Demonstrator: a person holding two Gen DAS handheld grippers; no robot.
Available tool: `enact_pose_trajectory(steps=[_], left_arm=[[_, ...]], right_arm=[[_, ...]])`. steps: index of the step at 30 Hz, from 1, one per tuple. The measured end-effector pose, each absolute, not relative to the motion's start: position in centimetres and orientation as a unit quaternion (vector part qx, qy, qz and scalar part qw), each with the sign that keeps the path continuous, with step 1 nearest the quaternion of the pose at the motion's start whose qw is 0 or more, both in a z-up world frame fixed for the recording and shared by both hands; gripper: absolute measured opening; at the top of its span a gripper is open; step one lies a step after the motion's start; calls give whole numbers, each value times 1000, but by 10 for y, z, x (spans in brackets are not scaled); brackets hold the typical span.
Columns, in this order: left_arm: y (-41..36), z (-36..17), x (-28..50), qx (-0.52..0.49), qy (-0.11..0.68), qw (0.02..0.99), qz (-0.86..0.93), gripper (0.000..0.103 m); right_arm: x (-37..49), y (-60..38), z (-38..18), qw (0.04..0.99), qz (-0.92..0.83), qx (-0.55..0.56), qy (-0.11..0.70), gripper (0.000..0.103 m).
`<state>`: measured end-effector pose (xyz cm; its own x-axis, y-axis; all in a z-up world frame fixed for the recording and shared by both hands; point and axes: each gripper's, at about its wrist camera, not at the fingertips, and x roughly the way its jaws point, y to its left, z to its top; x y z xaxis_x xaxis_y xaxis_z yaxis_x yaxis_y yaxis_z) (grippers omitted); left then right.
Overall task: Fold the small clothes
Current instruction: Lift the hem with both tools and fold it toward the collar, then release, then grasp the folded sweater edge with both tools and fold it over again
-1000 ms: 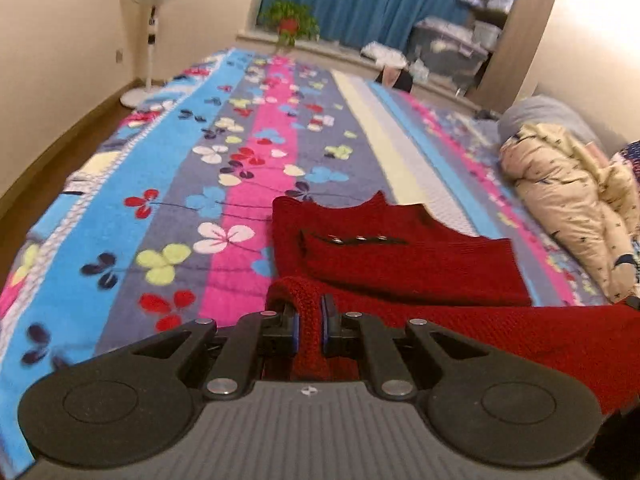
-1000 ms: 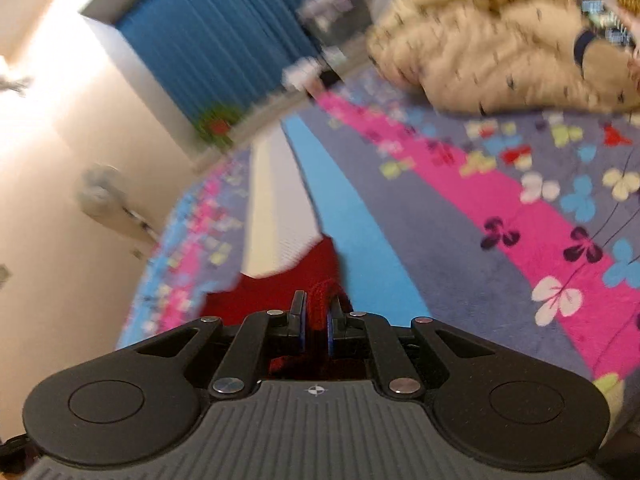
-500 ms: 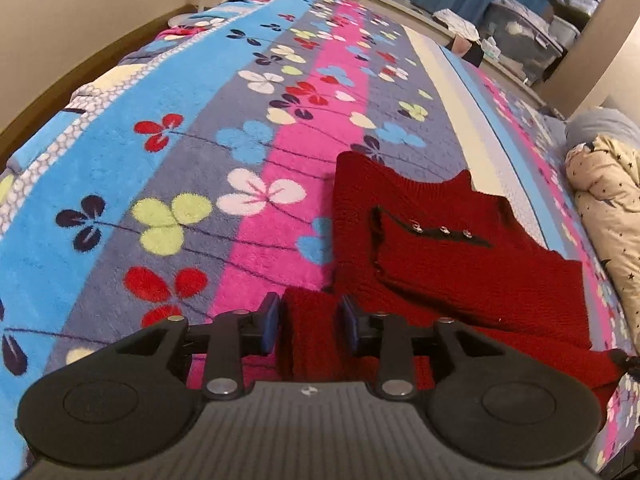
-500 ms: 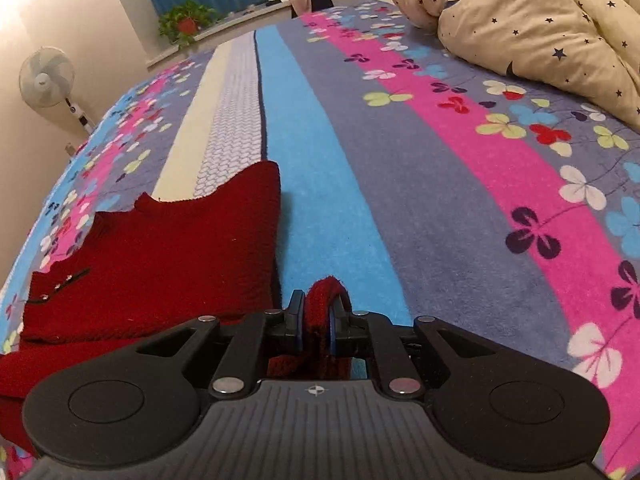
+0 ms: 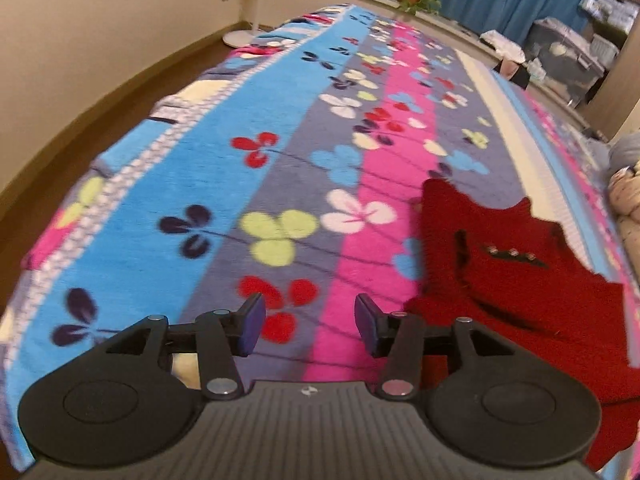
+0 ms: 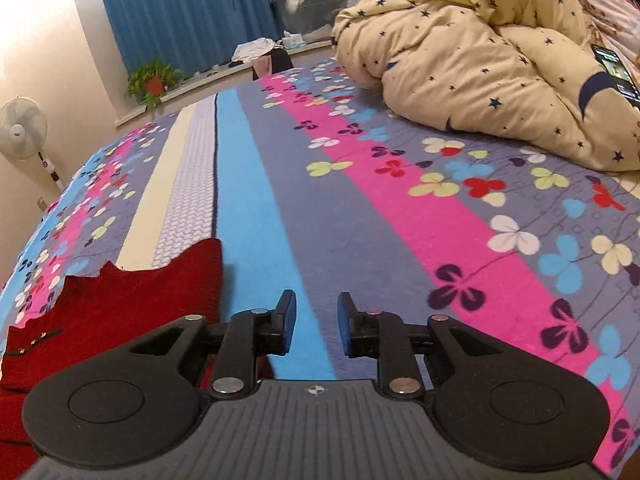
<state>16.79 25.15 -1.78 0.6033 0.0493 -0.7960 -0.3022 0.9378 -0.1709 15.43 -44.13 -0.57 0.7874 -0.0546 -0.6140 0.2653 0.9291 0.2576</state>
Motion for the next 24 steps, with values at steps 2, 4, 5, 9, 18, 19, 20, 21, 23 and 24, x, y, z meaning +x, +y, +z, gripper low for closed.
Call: enact_pose_trajectory(steps=[2,4,5,9,18,19,20,21,23,24], left_arm=[[255,-21,164,-126,445,880,111,57],[256,-26,161,-111,459,874,112,59],[255,-28,161,-106,464,873,106,59],[238,-32,158,-80,477,873,62,64],[180,-32,174,-8,485,872,-58,70],[176,-35,180,-4,486,872,-60,70],[174,-38,185,-2,486,872,-61,70],[172,-40,190,-1,483,874,-60,70],[172,-42,196,-5,467,882,-56,70],[172,-42,200,-8,463,885,-54,70]], right_arm=[[151,-450,-9,928,-83,163,324,37],[150,-453,-12,927,-74,150,334,43],[149,-455,-13,927,-68,141,341,43],[152,-452,-26,918,-20,104,382,50],[168,-403,-50,891,93,-22,443,57],[172,-400,-52,890,91,-26,446,57],[175,-399,-53,891,87,-27,446,57],[179,-397,-51,894,84,-26,440,57],[186,-396,-46,902,85,-10,423,57],[190,-395,-44,905,89,-1,415,57]])
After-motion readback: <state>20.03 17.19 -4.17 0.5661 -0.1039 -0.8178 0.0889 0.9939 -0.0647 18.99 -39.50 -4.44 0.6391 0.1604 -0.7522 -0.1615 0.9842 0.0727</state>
